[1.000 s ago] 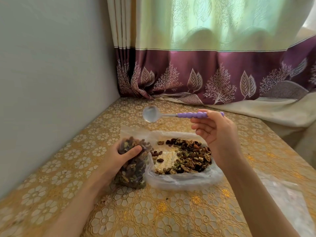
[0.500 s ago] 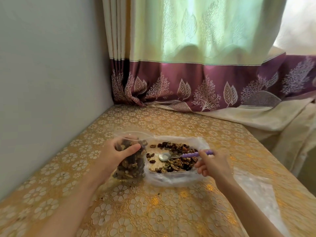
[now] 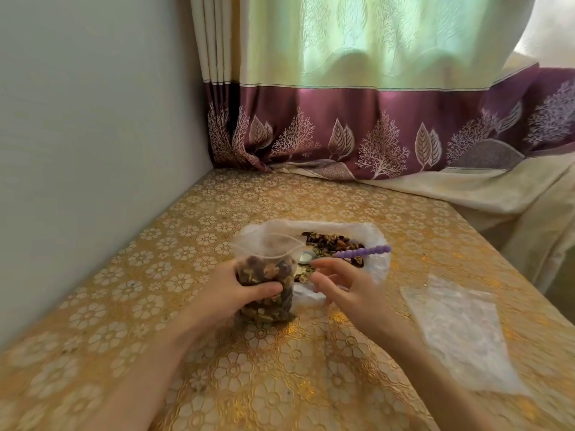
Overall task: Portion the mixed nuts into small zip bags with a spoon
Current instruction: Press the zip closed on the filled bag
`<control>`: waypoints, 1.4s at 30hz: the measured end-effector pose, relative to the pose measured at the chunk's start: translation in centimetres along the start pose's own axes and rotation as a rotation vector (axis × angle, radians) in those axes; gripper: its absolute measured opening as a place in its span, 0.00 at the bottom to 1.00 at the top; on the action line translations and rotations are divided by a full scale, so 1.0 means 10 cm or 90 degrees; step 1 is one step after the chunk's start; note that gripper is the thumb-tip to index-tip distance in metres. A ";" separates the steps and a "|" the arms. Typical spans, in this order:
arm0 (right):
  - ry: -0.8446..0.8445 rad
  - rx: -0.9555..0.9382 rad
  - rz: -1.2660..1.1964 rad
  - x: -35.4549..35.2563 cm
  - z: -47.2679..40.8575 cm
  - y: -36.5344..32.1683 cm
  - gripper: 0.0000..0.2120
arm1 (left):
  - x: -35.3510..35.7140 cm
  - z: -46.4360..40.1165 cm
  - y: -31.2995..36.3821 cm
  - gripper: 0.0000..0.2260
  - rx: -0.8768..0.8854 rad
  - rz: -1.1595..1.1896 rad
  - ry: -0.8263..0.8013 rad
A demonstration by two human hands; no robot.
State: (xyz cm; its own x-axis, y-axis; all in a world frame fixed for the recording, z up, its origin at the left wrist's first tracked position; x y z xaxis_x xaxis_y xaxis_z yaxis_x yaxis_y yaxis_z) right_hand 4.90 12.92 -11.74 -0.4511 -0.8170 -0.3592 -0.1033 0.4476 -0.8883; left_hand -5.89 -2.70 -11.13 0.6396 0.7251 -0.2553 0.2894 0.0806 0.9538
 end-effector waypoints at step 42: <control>0.080 0.089 -0.314 -0.21 -0.05 0.14 0.14 | 0.42 -0.23 0.03 0.07 0.011 0.267 0.037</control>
State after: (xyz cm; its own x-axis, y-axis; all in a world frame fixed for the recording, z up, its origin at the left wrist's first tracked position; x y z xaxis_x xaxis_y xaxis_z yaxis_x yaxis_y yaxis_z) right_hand 5.28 15.47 -12.04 -0.4822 -0.8648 0.1400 -0.2141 -0.0386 -0.9761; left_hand -4.79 1.96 -11.57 0.6630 0.7304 0.1645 0.0246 -0.2408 0.9703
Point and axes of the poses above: each hand's wrist, its own z-axis away from the middle knuckle, its own x-axis out of the palm, y = z × x, the point moved 6 cm from there along -z, towards the middle knuckle, and after that the axes turned 2 degrees about x, right-handed, at the moved point
